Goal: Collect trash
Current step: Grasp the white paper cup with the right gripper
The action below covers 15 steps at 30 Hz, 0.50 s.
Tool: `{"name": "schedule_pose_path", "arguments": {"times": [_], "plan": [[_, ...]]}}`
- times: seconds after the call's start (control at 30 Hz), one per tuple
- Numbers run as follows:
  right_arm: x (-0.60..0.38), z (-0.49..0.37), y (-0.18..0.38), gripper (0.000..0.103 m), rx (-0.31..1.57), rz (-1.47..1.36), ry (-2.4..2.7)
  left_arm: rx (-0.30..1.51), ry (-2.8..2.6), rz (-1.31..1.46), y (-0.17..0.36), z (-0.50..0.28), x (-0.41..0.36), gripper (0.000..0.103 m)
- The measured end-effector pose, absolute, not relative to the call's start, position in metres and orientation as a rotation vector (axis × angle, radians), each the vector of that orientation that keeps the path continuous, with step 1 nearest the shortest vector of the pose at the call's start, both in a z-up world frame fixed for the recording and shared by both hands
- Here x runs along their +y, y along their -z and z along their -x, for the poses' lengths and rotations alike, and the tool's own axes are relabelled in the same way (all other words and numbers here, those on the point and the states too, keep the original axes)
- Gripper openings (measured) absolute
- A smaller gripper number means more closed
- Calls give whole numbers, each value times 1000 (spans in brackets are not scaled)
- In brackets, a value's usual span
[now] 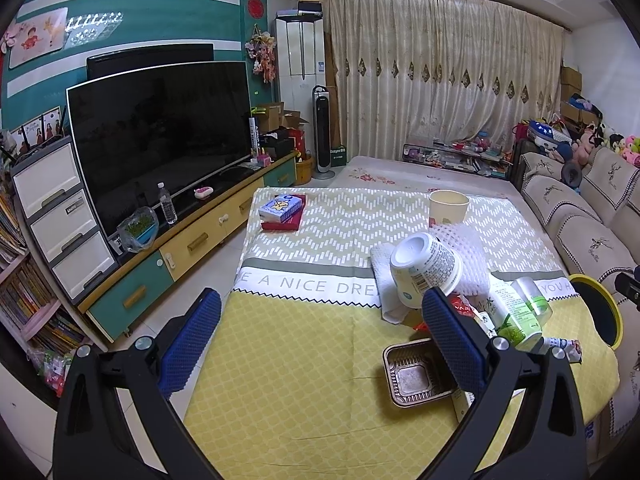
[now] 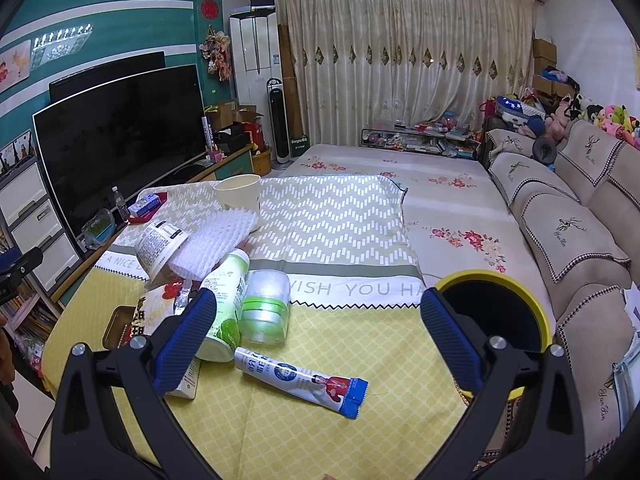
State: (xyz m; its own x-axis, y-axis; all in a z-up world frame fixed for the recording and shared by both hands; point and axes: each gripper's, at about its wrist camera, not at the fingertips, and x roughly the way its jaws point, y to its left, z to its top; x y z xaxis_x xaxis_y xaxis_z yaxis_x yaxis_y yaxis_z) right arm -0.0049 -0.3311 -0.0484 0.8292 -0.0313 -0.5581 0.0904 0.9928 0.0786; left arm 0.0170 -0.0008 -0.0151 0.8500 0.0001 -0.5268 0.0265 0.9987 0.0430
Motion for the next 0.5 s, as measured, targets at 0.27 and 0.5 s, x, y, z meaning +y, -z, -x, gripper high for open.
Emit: {"name": "schedule_pose_path", "arguments": {"times": [0.27, 0.5], "plan": [[-321, -16, 50, 97, 613, -63, 8, 569, 16, -47, 20, -28, -3, 99], [-304, -74, 40, 97, 656, -52, -123, 593, 16, -43, 25, -46, 0, 99]]}}
